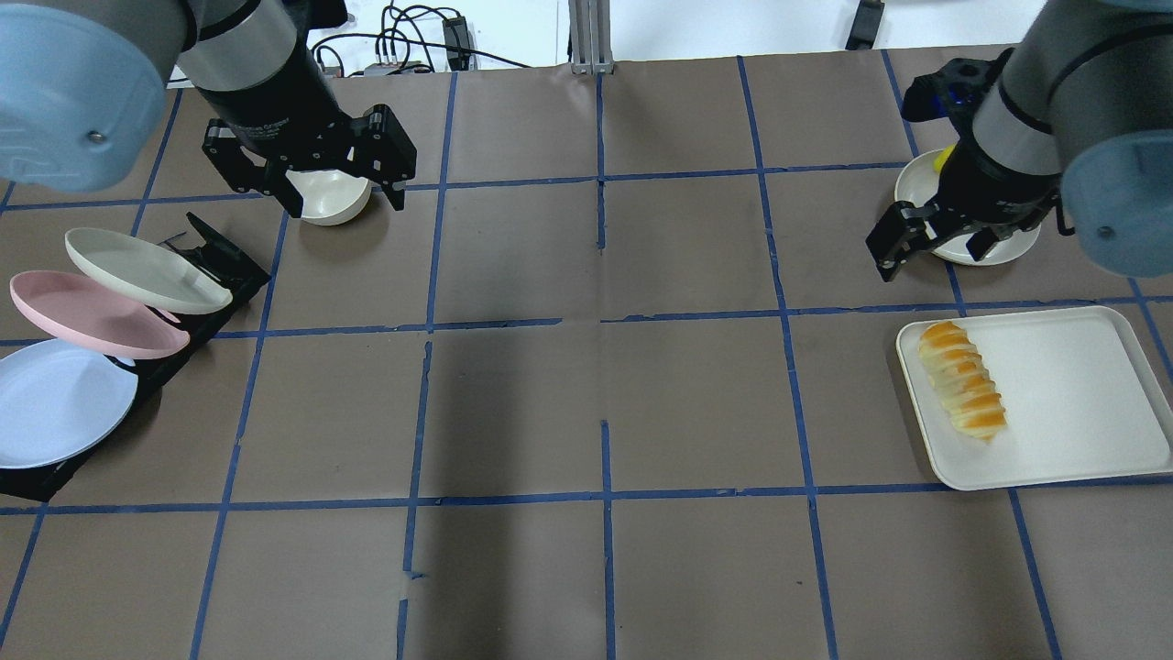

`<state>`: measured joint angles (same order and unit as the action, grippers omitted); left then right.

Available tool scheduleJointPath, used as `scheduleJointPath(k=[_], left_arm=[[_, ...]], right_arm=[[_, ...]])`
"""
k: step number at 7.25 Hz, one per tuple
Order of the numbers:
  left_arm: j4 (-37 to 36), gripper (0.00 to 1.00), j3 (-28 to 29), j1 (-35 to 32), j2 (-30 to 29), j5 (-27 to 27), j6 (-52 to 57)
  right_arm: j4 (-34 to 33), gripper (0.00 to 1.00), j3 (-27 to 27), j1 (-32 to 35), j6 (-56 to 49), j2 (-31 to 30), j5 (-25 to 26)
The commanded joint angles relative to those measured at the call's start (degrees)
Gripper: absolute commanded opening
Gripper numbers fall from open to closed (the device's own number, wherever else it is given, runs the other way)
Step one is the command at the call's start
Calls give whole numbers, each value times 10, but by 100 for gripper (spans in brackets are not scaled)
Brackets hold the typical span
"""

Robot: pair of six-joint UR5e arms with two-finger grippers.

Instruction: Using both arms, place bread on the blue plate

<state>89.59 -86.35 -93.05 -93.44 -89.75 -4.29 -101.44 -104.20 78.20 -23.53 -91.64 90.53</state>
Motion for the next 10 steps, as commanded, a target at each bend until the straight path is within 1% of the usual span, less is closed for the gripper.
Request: scheduleJointPath(k=[1,2,3,4,5,6,7,8,9,10], left_arm=[[-2,100,-10,-1,0,0,2],[-3,100,-9,0,1,0,2],[-2,100,-9,0,1,0,2],[-2,100,-10,0,1,0,2],[-3,100,-9,0,0,0,2],[-3,100,-9,0,0,0,2],[-3,100,-10,0,0,0,2],[-4,100,-12,2,0,-1,3],[-4,100,-17,19,2,0,44],[-3,100,-23,78,5,2,135]], right_arm=[[-37,100,-50,-120,-168,1,-20],[-68,100,-69,-145,-226,5,-23],[-116,100,-95,-149,-236,21,-28],[-172,100,-124,-150,-247,56,-49],[-227,100,-142,-150,-245,78,-47],[-238,100,-162,-150,-245,85,-51],[-289,100,-187,-150,-245,91,-49],[-321,100,-208,-150,-247,101,-48],[-339,100,-213,-151,-249,106,-46],[-341,100,-217,-159,-252,109,-47]])
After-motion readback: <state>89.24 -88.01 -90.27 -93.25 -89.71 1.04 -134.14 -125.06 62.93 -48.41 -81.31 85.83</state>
